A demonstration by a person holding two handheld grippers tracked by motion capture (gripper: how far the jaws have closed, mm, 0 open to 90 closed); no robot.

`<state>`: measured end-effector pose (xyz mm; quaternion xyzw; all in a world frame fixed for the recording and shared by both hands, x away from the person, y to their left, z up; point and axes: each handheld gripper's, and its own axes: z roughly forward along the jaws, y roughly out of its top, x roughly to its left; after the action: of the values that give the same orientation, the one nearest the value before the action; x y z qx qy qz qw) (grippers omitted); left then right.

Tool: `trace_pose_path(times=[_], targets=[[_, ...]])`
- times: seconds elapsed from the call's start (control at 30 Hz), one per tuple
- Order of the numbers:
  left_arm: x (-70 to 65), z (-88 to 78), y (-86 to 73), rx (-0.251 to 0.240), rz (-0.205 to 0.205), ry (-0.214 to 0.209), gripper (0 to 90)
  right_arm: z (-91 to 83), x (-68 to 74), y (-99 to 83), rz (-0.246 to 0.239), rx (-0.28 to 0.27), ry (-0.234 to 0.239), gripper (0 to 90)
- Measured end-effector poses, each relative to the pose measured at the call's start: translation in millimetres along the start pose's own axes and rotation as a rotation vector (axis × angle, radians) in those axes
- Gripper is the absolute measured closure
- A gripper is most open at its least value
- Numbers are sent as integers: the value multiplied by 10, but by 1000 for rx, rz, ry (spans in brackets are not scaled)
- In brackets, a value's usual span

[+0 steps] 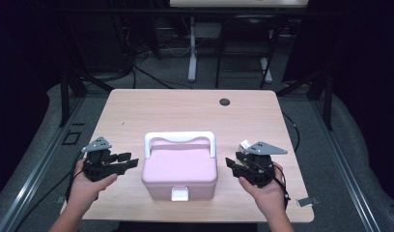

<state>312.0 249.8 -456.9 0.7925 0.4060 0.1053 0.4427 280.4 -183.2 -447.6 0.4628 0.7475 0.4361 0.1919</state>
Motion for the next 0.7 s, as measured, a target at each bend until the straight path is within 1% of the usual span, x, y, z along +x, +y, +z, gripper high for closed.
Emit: trace_pose_path(times=[0.17, 0.27, 0.33, 0.37, 0.5, 0.57, 0.7], targets=[[-38, -2, 147, -12, 20, 1, 520, 6, -22, 112, 9, -18, 3, 556], [-35, 15, 225, -7, 20, -8, 510, 28, -19, 158, 8, -21, 9, 551], [-47, 25, 274, -9, 12, -14, 502, 53, -13, 180, 10, -21, 12, 548], [-52, 34, 304, -10, 17, -15, 501, 62, -15, 191, 12, -20, 12, 547], [-93, 61, 400, -10, 28, -34, 488, 93, -16, 250, 20, -28, 24, 536], [-110, 81, 437, -13, 32, -38, 477, 109, -7, 285, 22, -30, 39, 531], [-133, 134, 496, -14, 32, -48, 463, 156, 34, 361, 8, -25, 58, 511]])
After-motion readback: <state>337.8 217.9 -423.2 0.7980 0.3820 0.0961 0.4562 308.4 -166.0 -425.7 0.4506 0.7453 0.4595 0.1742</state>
